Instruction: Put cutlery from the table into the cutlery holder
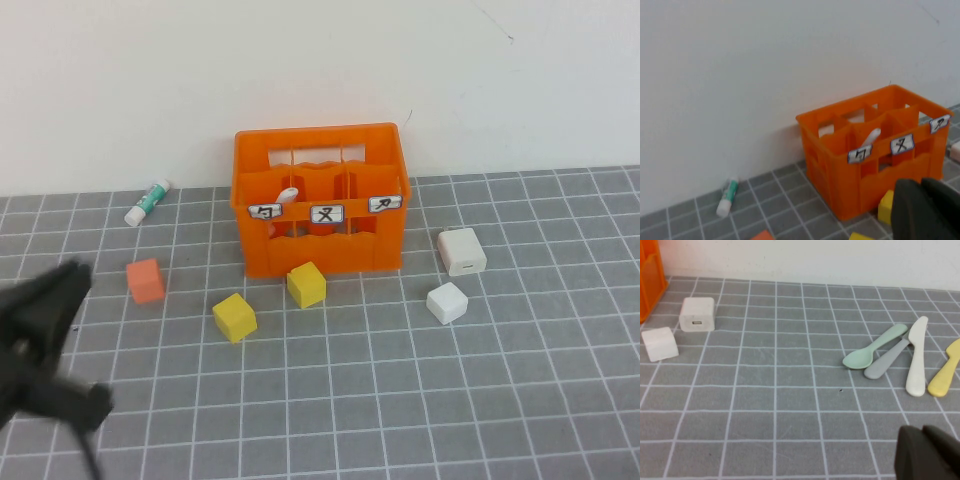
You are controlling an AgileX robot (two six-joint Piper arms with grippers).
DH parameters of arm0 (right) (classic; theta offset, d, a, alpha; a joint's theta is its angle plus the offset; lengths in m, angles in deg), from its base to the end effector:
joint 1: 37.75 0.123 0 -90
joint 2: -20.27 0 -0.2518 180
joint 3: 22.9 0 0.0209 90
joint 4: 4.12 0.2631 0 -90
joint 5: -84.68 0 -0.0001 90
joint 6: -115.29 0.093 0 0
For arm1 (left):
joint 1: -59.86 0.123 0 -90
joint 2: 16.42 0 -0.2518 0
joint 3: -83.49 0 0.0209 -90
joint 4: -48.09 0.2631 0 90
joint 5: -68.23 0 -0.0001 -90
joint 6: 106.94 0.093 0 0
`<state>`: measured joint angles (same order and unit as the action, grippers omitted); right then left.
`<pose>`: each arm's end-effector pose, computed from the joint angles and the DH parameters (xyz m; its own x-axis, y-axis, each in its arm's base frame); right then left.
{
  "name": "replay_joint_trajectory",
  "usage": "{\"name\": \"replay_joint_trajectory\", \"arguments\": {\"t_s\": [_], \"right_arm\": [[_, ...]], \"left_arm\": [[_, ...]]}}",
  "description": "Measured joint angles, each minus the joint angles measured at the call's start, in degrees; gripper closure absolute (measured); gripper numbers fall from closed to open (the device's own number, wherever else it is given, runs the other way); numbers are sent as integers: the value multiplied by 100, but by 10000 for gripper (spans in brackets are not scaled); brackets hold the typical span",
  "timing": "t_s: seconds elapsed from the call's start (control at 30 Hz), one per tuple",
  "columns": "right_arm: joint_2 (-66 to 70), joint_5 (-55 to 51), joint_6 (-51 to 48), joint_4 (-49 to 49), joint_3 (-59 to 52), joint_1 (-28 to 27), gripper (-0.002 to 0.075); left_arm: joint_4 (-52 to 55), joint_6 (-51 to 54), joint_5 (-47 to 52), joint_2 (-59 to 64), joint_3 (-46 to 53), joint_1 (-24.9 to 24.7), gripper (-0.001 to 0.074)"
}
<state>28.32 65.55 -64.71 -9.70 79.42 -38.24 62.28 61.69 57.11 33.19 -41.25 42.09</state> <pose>0.1013 -0.0038 0.1749 -0.2576 -0.0897 -0.9621 0.0158 0.9952 -0.0970 0.1788 -0.0619 0.2608 -0.0521 0.0636 -0.9966 0.3524 0.9349 0.0413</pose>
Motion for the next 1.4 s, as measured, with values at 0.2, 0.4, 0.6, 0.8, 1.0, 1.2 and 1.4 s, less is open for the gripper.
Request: {"name": "replay_joint_trajectory", "arguments": {"t_s": [0.2,0.4,0.6,0.8,1.0,1.2,1.4], "right_arm": [[0,0,0,0,0,0,729],[0,0,0,0,0,0,729],[0,0,0,0,0,0,729],[0,0,0,0,0,0,729],[0,0,0,0,0,0,729],[0,0,0,0,0,0,729],[0,0,0,0,0,0,729]], "left_arm": [[-252,-323,1647,-1198,104,0,735],[-88,-1307,3379,-2349,321,180,735],[-224,-1419,3672,-3466,785,933,735],[-1150,-1111,2873,-4087,1648,1808,735],[-1301,-606,2527,-4145,2227,2101,735],[-1588,809,2977,-4144,2227,2101,735],[-1664,1103,2999,-4144,2227,2113,735]]}}
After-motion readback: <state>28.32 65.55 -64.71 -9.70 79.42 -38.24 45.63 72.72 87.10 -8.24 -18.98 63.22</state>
